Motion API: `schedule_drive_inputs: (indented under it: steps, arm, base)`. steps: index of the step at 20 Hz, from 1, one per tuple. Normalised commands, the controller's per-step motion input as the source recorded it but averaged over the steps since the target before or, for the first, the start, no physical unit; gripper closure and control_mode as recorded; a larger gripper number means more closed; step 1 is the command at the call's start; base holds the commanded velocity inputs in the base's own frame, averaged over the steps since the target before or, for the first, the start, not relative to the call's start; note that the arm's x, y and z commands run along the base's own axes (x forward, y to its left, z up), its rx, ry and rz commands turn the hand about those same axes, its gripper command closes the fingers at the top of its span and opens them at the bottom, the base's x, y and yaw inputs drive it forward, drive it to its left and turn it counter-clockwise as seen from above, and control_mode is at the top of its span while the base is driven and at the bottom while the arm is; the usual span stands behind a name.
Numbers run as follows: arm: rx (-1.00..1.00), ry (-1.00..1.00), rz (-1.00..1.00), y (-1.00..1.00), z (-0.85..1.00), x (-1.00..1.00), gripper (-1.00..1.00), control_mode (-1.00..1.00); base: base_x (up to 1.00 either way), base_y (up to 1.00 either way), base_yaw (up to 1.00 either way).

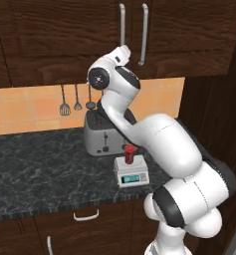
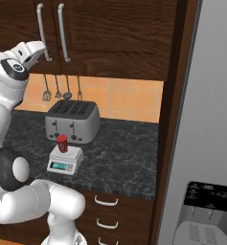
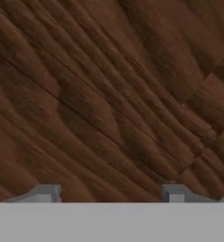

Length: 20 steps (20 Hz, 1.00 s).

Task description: Pick the yogurt and place it on the digital scale for weighing, and close the cabinet.

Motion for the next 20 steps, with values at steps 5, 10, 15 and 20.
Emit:
schedule_drive_inputs:
  steps: [5, 10, 15, 20]
  arm:
    - [0.07, 0.00, 0.00, -0.35, 0.11, -0.67, -1.00, -1.00]
    - [0.05, 0.02, 0.00, -0.34, -0.06, 0.27, -1.00, -1.00]
    - [0.09, 0.15, 0.01, -0.27, -0.53, 1.00, -1.00, -1.00]
    - [0.03, 0.04, 0.01, -0.07, -0.96, 1.00, -1.00, -1.00]
  base:
    - [0.00, 0.00, 0.00]
    - [0.00, 0.00, 0.00]
    - [0.00, 0.00, 0.00]
    - [0.00, 0.00, 0.00]
